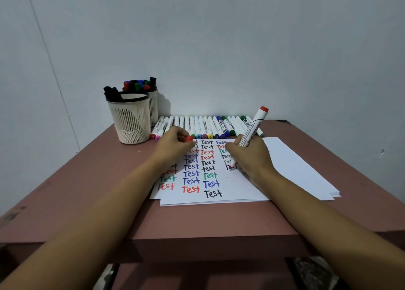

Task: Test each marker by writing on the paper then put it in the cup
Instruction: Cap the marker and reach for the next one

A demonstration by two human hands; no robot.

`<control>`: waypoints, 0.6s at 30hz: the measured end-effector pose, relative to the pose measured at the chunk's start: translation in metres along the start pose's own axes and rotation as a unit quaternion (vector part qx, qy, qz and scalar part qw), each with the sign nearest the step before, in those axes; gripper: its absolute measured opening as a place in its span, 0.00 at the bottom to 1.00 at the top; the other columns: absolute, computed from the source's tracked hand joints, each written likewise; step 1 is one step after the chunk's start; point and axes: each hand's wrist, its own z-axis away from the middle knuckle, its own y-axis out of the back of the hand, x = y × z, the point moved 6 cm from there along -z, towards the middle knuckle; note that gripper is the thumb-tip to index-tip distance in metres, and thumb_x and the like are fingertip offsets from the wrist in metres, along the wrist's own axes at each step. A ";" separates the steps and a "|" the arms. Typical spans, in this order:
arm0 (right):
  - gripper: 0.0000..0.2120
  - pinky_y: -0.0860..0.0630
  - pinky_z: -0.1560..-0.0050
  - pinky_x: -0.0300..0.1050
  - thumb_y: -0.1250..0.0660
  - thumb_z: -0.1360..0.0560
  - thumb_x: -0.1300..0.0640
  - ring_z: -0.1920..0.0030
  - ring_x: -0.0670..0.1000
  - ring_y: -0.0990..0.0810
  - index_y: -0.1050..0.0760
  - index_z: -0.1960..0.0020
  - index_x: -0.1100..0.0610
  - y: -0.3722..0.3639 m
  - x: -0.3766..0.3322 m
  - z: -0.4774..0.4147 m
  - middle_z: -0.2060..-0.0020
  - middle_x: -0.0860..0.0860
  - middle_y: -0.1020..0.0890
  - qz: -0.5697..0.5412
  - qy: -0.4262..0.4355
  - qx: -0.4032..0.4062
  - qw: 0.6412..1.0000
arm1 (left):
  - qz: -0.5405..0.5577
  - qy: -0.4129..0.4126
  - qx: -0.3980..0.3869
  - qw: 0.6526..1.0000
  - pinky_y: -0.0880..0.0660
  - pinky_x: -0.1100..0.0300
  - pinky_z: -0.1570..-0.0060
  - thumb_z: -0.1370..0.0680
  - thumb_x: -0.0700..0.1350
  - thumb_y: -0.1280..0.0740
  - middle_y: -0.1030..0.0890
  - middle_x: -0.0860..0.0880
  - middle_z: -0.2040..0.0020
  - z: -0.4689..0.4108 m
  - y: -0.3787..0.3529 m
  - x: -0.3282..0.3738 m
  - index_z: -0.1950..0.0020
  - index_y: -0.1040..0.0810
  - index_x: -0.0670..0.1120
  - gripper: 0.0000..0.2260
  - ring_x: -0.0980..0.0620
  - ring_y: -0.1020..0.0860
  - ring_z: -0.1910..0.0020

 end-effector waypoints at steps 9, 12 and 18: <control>0.09 0.35 0.77 0.37 0.33 0.31 0.63 0.81 0.48 0.31 0.31 0.68 0.57 -0.003 -0.002 0.005 0.74 0.55 0.26 0.031 0.008 -0.013 0.999 | -0.014 -0.002 -0.001 1.000 0.28 0.68 0.59 0.26 0.43 0.30 0.23 0.50 0.54 -0.001 0.000 -0.001 0.47 0.27 0.46 0.10 0.55 0.25 0.55; 0.08 0.34 0.77 0.36 0.34 0.31 0.62 0.78 0.48 0.30 0.30 0.67 0.59 -0.004 -0.003 0.006 0.72 0.57 0.24 0.054 0.024 -0.020 0.998 | -0.020 -0.006 -0.006 1.000 0.28 0.67 0.58 0.26 0.43 0.30 0.23 0.50 0.53 0.000 -0.001 0.001 0.47 0.27 0.46 0.10 0.55 0.25 0.54; 0.07 0.30 0.66 0.42 0.34 0.29 0.61 0.66 0.52 0.27 0.30 0.64 0.60 -0.003 -0.007 0.006 0.68 0.55 0.25 0.117 0.055 0.005 0.992 | -0.014 -0.009 -0.015 1.000 0.28 0.65 0.56 0.25 0.42 0.31 0.23 0.52 0.56 0.000 -0.002 0.001 0.49 0.27 0.46 0.08 0.55 0.25 0.56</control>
